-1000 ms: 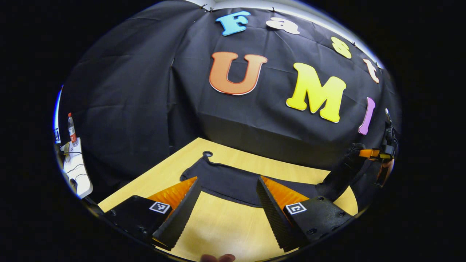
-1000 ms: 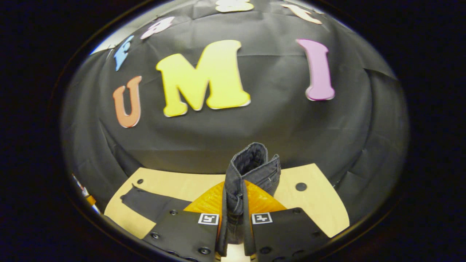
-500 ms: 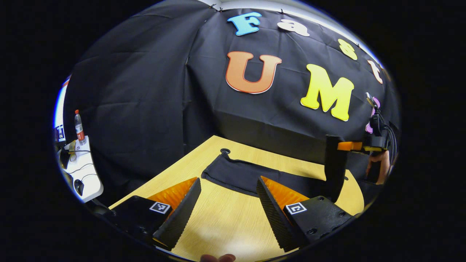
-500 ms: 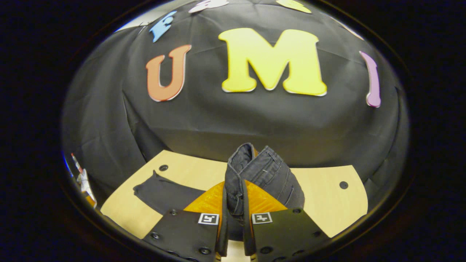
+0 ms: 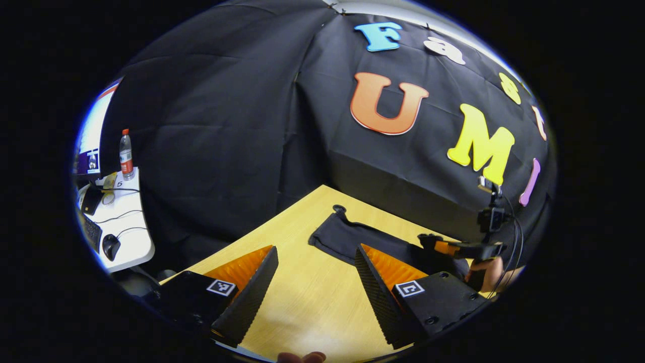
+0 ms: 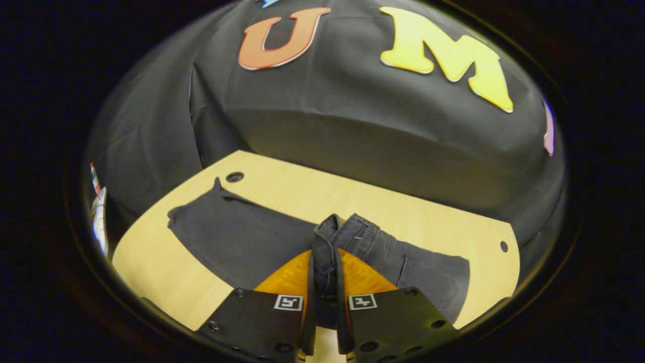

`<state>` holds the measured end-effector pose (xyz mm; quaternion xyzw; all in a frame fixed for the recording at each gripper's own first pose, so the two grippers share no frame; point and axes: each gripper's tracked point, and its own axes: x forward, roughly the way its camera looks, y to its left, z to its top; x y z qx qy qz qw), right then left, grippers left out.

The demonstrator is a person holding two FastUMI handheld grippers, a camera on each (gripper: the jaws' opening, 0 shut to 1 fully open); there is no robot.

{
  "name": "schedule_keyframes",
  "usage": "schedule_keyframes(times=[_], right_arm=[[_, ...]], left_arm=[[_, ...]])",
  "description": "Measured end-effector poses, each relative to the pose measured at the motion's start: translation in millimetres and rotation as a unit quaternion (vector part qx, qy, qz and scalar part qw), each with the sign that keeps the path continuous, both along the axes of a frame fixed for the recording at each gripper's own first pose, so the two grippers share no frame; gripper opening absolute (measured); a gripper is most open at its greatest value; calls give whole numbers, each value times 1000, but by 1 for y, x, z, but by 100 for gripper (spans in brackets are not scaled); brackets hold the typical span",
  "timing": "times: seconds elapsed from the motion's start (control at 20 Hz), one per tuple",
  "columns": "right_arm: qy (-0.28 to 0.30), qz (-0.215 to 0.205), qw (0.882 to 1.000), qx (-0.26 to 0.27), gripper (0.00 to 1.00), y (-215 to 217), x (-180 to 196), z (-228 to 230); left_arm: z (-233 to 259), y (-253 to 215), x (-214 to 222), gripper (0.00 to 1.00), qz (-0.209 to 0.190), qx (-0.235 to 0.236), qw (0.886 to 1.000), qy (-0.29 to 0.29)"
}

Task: Grasp the waist and the cuffs of the jeans and fold them to make the two legs overlap; first hold the waist and fold one-third of the jeans toward the cuffs, then hold the cuffs and fold the remaining one-third in the same direction to finish folding.

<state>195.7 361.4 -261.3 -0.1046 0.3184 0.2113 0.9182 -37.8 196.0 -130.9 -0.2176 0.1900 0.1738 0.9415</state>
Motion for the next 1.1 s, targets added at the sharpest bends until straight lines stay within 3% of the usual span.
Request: schedule_keyframes(times=[0.05, 0.3, 0.35, 0.45, 0.5, 0.65, 0.9, 1.1], right_arm=[[1, 4, 1000, -14, 14, 4, -1, -13], [24, 23, 999, -36, 23, 19, -10, -55], [33, 34, 998, -29, 20, 25, -16, -59], [34, 50, 998, -31, 43, 32, -21, -60], [38, 61, 997, -25, 44, 37, -25, -57], [26, 76, 997, 7, 89, 43, -33, -38], [4, 87, 995, 44, 92, 23, -49, 25], [-16, 82, 995, 61, 92, -34, -70, 84]], left_arm=[[-2, 5, 0, 99, 3, -2, 1000, 2], [-7, 10, 2, 99, -5, -3, 1000, 7], [-8, 11, 2, 99, -7, -3, 1000, 8], [-11, 12, 5, 99, -10, -6, 1000, 9], [-12, 10, 6, 99, -13, -11, 1000, 9], [-10, 1, 13, 99, -21, -37, 999, -4], [-21, 9, 26, 99, -17, -41, 999, 0], [-42, 3, 56, 99, -16, -125, 992, -7]])
